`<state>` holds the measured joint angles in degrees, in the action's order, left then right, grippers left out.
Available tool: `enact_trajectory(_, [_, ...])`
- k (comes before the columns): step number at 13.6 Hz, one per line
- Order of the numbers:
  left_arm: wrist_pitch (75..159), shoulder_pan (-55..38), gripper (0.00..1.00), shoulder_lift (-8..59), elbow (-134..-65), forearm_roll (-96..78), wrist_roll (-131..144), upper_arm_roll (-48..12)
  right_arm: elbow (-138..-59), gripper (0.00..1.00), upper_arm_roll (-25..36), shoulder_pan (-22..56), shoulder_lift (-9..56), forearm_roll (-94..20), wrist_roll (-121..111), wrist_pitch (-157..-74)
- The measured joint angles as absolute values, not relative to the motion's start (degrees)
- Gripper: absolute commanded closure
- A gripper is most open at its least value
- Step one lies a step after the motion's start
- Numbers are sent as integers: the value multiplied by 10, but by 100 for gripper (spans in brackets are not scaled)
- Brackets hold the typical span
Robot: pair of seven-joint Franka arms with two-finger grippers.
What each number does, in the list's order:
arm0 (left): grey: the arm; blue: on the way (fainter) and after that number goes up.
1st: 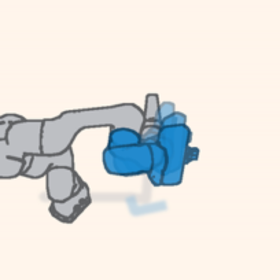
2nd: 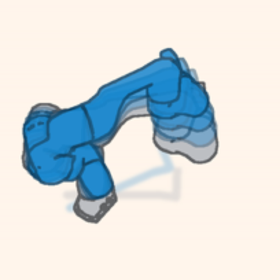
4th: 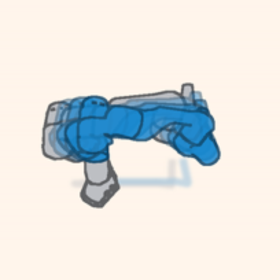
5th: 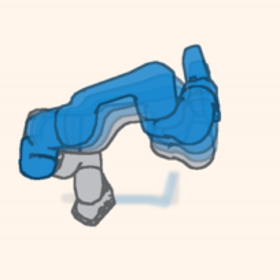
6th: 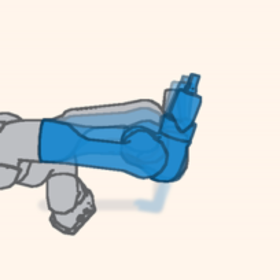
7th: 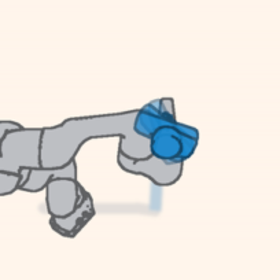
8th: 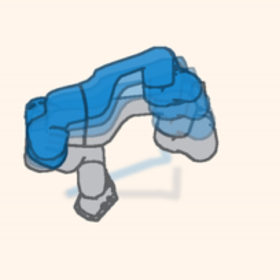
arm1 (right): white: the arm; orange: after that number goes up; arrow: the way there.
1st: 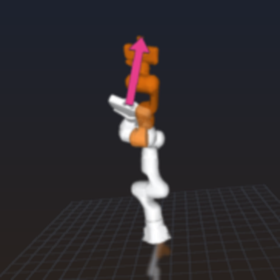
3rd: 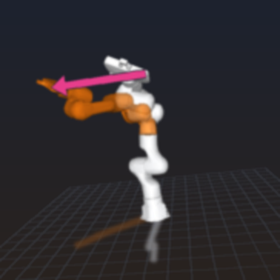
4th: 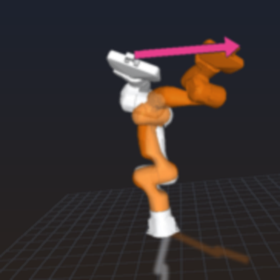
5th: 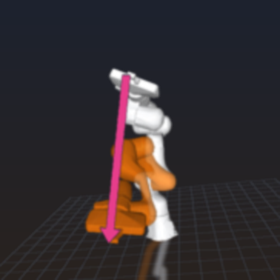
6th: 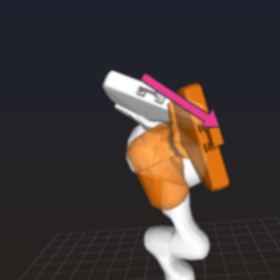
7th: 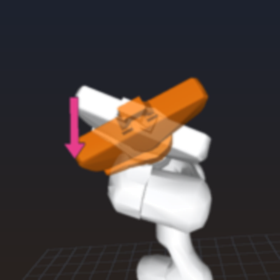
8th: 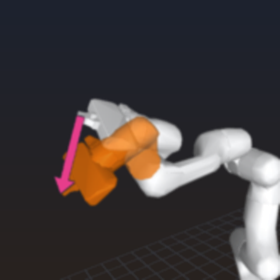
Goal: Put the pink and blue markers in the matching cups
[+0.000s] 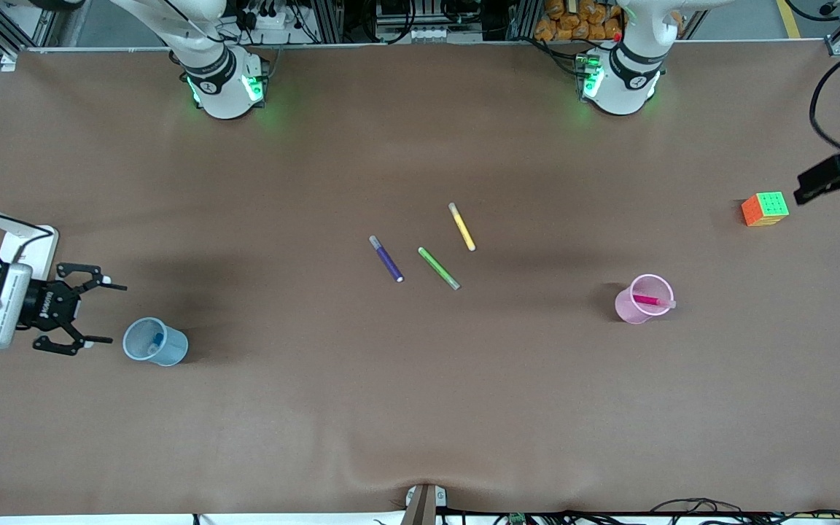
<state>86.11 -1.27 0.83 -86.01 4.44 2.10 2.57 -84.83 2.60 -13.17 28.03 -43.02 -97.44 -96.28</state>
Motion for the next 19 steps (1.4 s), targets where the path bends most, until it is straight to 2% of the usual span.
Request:
enact_trajectory(6, [851, -26, 0, -61, -932, 28, 21, 23, -848, 0, 26, -94, 198, -318, -786, -965])
enact_trajectory(13, [839, -5, 0, -67, -940, 28, 22, 4, -855, 0, 26, -40, 101, -127, -553, -964])
enact_trajectory(16, [839, 4, 0, -66, -943, 28, 19, 5, -867, 0, 28, -30, 76, -98, -474, -964])
enact_trajectory(19, [839, 4, 0, -66, -944, 28, 19, 3, -879, 0, 55, -10, 64, -87, -403, -963])
